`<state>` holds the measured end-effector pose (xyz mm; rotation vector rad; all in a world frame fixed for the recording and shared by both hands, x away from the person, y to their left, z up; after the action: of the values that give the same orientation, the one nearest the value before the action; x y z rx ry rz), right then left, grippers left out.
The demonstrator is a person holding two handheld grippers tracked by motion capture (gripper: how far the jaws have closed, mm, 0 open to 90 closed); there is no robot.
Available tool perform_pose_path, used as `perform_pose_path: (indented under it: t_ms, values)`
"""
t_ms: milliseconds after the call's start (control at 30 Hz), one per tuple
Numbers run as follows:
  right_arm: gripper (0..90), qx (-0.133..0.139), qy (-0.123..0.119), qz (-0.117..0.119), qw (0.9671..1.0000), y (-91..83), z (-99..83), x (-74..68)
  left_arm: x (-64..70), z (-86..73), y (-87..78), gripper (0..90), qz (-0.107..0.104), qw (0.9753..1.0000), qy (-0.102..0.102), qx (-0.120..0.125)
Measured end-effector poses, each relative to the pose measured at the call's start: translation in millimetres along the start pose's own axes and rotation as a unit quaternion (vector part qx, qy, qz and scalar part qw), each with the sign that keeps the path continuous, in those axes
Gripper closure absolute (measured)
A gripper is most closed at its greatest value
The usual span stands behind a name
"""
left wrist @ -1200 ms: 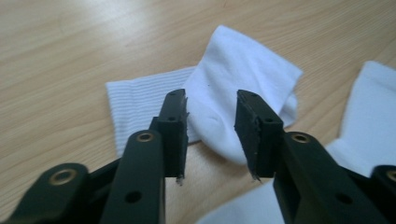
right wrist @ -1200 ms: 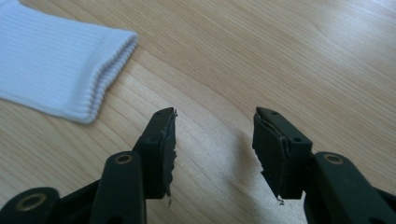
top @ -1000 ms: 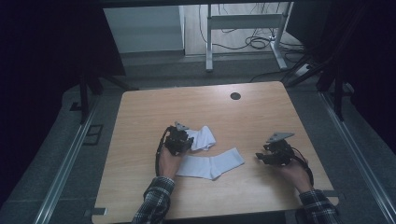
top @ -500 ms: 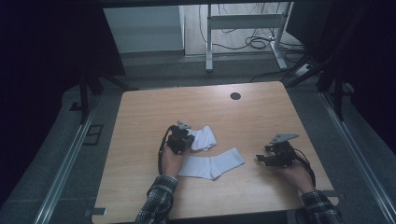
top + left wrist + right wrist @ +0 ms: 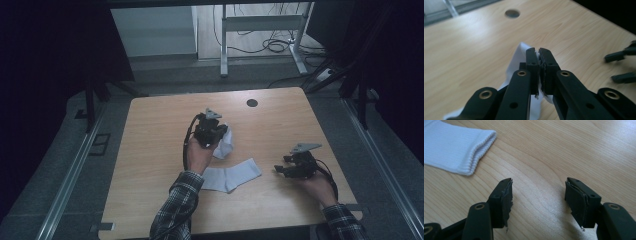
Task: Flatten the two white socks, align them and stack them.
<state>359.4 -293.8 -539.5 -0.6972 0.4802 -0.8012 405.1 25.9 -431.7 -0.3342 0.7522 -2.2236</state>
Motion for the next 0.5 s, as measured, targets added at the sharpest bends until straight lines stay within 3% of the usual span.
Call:
perform_pose_path:
  t_ms: [167,333,400,500]
  values:
    - [37.9,0.000,-0.003,-0.002,1.0000,0.2,-0.1,-0.5,14.6,35.3,-13.0,86.3,-0.001,0.9993,0.028,0.025]
    - [37.9,0.000,-0.004,-0.001,1.0000,0.0,-0.2,-0.4,20.5,66.2,-42.8,86.3,0.003,0.9967,0.044,0.069]
    - [37.9,0.000,-0.003,-0.001,1.0000,0.0,-0.3,-0.4,19.1,71.9,-58.1,86.3,0.007,0.9952,0.051,0.083]
    - [37.9,0.000,-0.004,-0.001,1.0000,0.1,-0.2,-0.5,11.6,68.6,-76.1,86.3,0.016,0.9943,0.042,0.096]
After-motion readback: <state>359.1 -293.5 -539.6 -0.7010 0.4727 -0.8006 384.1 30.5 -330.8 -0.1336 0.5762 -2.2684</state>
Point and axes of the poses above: each handheld gripper's, and its own axes: y roughly forward along the jaws, z roughly out of its top, x roughly to its right, the point moved 1 cm from there along y, roughly forward along the jaws, and after that the axes turned 6 degrees about y, right-handed, at the moved point
